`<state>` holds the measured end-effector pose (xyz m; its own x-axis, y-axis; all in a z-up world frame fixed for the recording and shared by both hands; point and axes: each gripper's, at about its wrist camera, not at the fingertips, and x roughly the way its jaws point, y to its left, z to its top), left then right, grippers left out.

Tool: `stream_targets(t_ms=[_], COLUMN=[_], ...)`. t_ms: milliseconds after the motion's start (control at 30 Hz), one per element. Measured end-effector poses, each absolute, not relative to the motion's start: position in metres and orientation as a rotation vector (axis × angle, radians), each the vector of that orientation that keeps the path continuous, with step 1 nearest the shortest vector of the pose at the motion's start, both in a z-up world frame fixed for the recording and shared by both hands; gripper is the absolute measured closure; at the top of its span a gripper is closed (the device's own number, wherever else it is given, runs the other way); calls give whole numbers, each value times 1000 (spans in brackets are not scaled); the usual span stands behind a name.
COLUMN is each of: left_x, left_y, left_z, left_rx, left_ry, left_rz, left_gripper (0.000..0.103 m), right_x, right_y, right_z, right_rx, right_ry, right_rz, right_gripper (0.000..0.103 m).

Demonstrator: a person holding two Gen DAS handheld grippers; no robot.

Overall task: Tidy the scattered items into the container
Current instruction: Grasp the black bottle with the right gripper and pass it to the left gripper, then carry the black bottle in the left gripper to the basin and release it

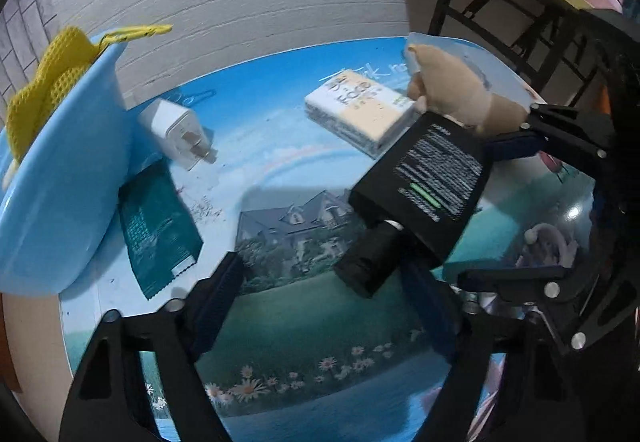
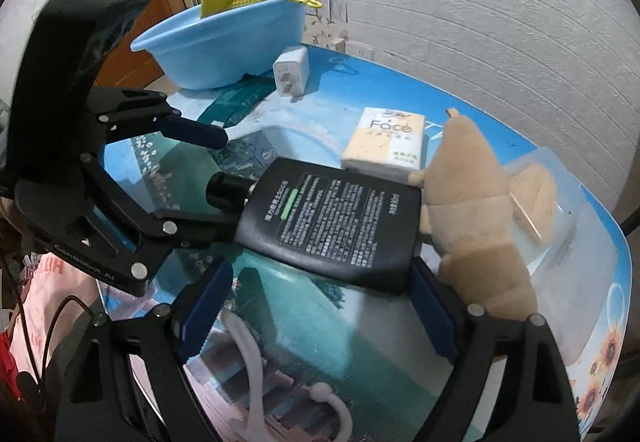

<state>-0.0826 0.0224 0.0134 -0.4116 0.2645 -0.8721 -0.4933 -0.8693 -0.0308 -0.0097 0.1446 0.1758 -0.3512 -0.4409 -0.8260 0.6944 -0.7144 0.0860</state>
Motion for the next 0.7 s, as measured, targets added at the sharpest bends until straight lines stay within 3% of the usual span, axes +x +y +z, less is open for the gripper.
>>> stream_targets(t_ms=[67, 167, 700], left_x=[-79, -71, -60], left_y=[24, 31, 32], left_z=[16, 19, 45], left_rx=[-1336, -1307, -1242], left_ry=[332, 356, 398], left_rz=[2271, 2232, 2247], left_gripper=[41, 69, 73], right_x=[-11, -11, -9], right_y=[145, 145, 154], right_z=[177, 177, 183], right_rx=[1171, 1179, 1206], right_ry=[351, 339, 224], right_rz=[-2093, -2089, -2063], right_gripper=[14, 14, 16])
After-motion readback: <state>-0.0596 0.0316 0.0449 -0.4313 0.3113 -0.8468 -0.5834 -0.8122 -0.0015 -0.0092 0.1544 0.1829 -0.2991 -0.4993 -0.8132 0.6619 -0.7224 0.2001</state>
